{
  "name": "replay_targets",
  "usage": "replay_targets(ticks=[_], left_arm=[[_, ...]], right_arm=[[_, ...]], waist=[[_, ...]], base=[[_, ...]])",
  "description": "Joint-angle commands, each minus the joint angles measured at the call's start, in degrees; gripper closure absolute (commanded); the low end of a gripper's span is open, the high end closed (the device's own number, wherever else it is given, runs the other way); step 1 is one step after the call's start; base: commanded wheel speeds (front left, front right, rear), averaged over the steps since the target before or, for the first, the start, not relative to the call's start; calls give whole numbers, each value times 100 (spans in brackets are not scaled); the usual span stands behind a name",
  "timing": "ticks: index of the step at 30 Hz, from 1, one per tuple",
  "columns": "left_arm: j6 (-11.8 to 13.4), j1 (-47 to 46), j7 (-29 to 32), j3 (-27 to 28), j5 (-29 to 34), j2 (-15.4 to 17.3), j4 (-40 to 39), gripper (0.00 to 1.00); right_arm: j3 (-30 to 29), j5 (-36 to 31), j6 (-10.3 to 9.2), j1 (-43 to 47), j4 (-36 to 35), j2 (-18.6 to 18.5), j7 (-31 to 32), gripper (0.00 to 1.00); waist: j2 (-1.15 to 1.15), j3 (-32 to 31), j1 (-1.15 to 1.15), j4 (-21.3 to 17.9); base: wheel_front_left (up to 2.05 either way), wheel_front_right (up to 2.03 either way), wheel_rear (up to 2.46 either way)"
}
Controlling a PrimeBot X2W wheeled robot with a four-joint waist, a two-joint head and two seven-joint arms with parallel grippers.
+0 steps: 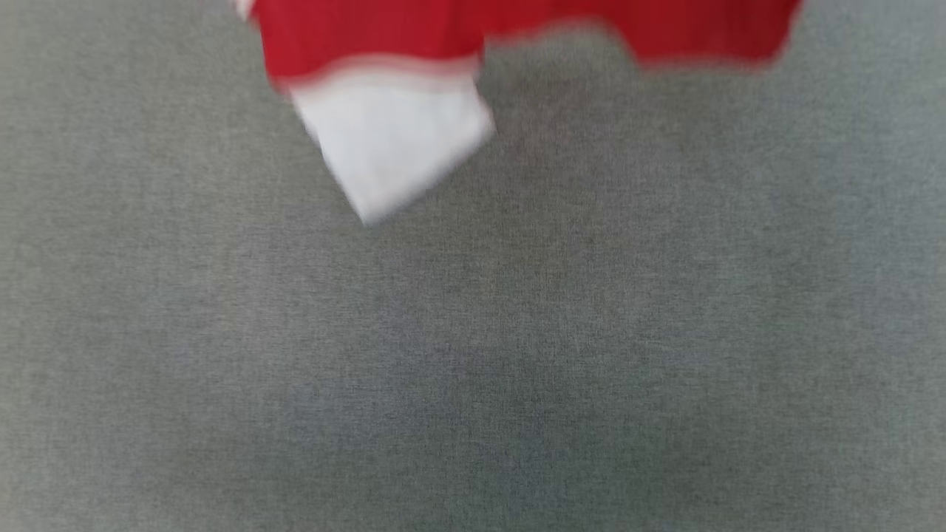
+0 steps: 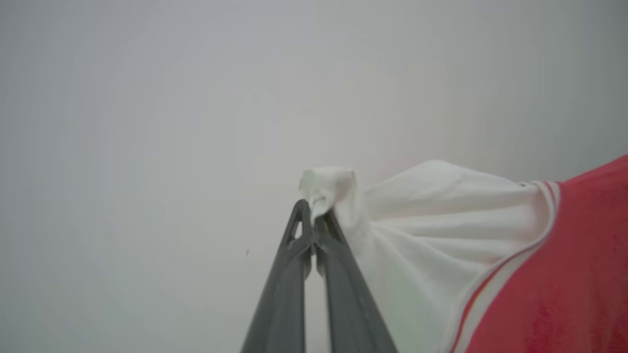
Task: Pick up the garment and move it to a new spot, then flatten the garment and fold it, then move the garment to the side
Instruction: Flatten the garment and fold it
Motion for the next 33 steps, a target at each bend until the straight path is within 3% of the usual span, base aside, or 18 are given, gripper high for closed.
replay_targets(ticks=[1,5,10,15,22,27,33], left_arm=[[-8,-138,-164,33,101,24,45,100],[-53,-559,-1156,64,548,-132,340,100],[-371,-89,-1397,-8,592,-206,267,100],[-519,895,-1148,-486,337,-6,57,100],[-542,2442,-191,-961,-756,354,-750,100],[-217,3765,645,-1113,-1776,838,-1828,100],[518,5001,1047,-1305,-2491,1505,-3299,100]], right_arm=[[-52,-85,-30,-78,67,29,-147,100],[-221,-685,-30,-424,613,250,-1149,100],[-89,-964,-30,-272,1252,388,-1487,100],[129,-719,-30,362,1742,434,-1326,100],[667,82,-29,1556,1801,399,-822,100],[1168,918,-29,2614,1260,168,-95,100],[1619,1596,-29,3685,152,-457,557,100]], waist=[[0,120,0,-28],[0,160,0,15],[0,38,0,103],[0,-209,0,178],[0,-517,0,249],[0,-774,0,263],[0,-978,0,243]], base=[[0,0,0],[0,0,0],[0,0,0],[0,0,0],[0,0,0],[0,0,0],[0,0,0]])
